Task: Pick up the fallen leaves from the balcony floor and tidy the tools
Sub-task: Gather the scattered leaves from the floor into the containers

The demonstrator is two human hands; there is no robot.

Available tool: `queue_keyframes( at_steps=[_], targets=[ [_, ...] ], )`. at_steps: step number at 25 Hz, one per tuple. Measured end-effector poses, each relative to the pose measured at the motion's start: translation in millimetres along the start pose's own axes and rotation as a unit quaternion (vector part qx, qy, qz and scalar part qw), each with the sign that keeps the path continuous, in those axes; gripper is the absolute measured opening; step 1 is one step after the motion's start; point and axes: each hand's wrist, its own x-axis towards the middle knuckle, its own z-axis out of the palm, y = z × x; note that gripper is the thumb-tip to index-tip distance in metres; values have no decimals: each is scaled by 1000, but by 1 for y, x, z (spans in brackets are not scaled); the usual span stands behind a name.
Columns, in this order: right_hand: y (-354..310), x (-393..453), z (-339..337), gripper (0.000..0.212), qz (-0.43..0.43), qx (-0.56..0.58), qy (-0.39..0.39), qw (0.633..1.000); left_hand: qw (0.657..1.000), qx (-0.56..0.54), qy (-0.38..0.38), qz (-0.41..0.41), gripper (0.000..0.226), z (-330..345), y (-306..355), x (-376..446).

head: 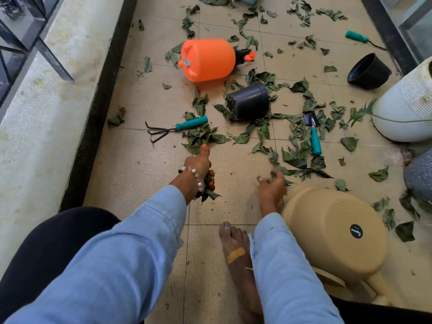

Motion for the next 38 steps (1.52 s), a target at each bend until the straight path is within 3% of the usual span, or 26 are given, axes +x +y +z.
queue_keyframes(
  at_steps=[2, 3, 7, 9, 11, 14, 16, 18, 20, 21, 22, 23, 24, 25, 26, 28, 30, 33, 38],
  targets=[
    [-6, 10, -5, 74, 86, -26, 28, 996, 1000, 2, -5, 2, 53, 2, -2, 1],
    [-6, 15, -7, 76, 116, -61, 17, 991, 1000, 4, -8, 2, 53, 3, -3, 1],
    [1, 22, -8, 28, 142, -148, -7, 979, 1000, 15, -1, 1, 51, 2, -4, 4],
    [0, 10, 0, 24, 128, -150, -12, 980, 1000, 10, 28, 8, 49, -6, -2, 10],
    [-9, -14, 17, 31, 72, -158, -51, 984, 998, -11, 68, 4, 47, -16, 1, 14],
    [-36, -47, 56, 29, -92, -156, -148, 972, 991, -44, 127, -1, 46, -30, 7, 18],
    [-50, -65, 85, 21, -212, -170, -203, 941, 987, -60, 149, 1, 45, -44, 10, 19],
    [-47, -70, 100, 18, -299, -243, -210, 899, 986, -73, 148, -4, 43, -52, 12, 18],
    [-42, -73, 109, 20, -353, -312, -223, 854, 985, -90, 145, 1, 42, -65, 13, 18],
    [-38, -75, 110, 21, -349, -307, -230, 855, 985, -93, 147, 3, 42, -67, 13, 20],
    [-33, -76, 111, 19, -339, -284, -228, 867, 984, -99, 150, 2, 43, -68, 12, 22],
    [-31, -77, 110, 17, -280, -221, -226, 906, 982, -111, 151, 1, 44, -67, 11, 23],
    [-31, -78, 108, 15, -170, -109, -237, 950, 980, -132, 149, 1, 44, -63, 11, 24],
    [-33, -79, 104, 14, -41, 32, -251, 966, 976, -164, 147, 3, 43, -58, 13, 25],
    [-38, -79, 99, 9, 63, 166, -266, 947, 968, -203, 147, 7, 42, -51, 17, 26],
    [-58, -82, 85, 10, 175, 340, -286, 879, 938, -308, 156, 20, 41, -34, 27, 21],
    [-94, -81, 58, 18, 206, 394, -272, 854, 897, -413, 156, 20, 41, -14, 40, 1],
    [-150, -83, 6, 20, 206, 460, -244, 829, 870, -471, 146, 1, 44, 8, 62, -38],
    [-278, -77, -97, 34, 246, 568, -231, 751, 882, -446, 150, 20, 44, 69, 145, -137]
  ],
)
